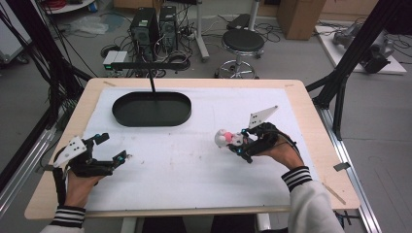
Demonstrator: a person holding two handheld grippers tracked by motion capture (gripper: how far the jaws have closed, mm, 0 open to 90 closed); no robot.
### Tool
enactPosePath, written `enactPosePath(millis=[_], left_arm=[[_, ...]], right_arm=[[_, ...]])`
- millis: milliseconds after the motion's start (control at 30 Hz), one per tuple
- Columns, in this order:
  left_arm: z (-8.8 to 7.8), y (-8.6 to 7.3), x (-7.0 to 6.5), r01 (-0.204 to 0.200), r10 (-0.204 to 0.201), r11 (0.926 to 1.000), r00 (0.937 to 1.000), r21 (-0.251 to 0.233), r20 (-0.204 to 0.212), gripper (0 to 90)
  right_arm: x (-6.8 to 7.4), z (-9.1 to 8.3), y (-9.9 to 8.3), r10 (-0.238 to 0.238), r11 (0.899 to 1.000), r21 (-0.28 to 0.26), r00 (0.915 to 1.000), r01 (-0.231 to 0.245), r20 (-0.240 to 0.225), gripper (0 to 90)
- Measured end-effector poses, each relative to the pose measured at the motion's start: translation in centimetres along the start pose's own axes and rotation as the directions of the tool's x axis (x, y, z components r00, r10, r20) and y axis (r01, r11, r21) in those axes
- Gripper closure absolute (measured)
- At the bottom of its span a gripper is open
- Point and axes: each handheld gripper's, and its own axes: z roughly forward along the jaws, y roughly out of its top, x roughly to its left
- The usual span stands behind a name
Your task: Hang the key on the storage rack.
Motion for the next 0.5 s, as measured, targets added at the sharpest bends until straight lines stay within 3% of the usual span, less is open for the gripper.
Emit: enactPosePath(millis=[67,267,433,500], left_arm=[[0.4,0.7,0.0,-0.007,0.007,1.0,0.9998,0.005,0.021,1.7],[1.6,2.7,-0.4,-0.097,0.09,0.9923,0.992,0.077,0.089,1.7],[3.1,4.6,-1.1,-0.118,0.1,0.9866,0.9836,0.112,0.15,1.7],[4.0,5.3,-1.3,-0.116,0.085,0.9819,0.9766,0.15,0.198,1.7]], right_arm=[[0.1,-0.1,0.5,-0.008,1.0,-0.014,1.0,0.008,-0.003,40.8],[0.5,-0.4,2.1,-0.038,0.998,-0.048,0.9992,0.038,-0.012,40.8],[0.7,-0.5,3.3,-0.062,0.995,-0.075,0.9978,0.06,-0.025,40.8],[0.8,-0.6,3.7,-0.072,0.994,-0.086,0.997,0.069,-0.028,40.8]])
